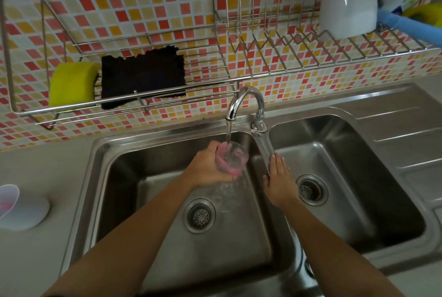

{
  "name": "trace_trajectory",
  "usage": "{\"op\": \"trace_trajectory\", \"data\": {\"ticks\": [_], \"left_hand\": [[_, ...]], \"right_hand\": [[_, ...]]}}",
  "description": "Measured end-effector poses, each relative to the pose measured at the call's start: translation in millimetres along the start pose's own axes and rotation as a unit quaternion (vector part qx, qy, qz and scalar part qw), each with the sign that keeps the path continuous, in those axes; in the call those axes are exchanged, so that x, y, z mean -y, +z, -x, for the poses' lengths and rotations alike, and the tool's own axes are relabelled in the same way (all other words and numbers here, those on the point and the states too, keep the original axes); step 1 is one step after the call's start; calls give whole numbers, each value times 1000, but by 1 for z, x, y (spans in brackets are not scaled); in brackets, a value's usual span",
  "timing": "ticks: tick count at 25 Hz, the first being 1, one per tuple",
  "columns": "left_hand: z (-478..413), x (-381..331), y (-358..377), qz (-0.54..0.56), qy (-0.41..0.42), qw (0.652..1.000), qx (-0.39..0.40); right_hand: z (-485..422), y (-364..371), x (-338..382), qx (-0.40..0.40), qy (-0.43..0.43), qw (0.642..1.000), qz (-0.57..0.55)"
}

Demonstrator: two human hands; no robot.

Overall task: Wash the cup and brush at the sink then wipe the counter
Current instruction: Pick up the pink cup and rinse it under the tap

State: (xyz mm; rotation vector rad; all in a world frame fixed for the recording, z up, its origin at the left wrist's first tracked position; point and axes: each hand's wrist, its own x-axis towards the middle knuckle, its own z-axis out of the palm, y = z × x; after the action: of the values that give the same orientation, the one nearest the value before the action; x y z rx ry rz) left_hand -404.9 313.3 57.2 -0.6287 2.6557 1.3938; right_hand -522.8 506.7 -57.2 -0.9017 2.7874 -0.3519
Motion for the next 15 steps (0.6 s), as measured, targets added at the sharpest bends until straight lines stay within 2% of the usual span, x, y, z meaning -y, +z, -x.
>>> {"op": "trace_trajectory", "data": {"ticks": [4,7,9,13,15], "left_hand": [[3,-6,3,95,70,993,29],[3,-5,2,225,47,972,48],[2,-7,1,263,17,963,63],[1,-9,0,260,-22,961,87],[-2,-3,-3,184,-25,980,71]], "right_hand": [[1,-1,-2,8,-8,1000,1],[1,-2,-1,8,-8,1000,-3],[1,-3,-1,14,-7,1000,-5],[2,-5,-1,12,-6,1000,-20],[3,-7,0,7,-3,999,-31]]}}
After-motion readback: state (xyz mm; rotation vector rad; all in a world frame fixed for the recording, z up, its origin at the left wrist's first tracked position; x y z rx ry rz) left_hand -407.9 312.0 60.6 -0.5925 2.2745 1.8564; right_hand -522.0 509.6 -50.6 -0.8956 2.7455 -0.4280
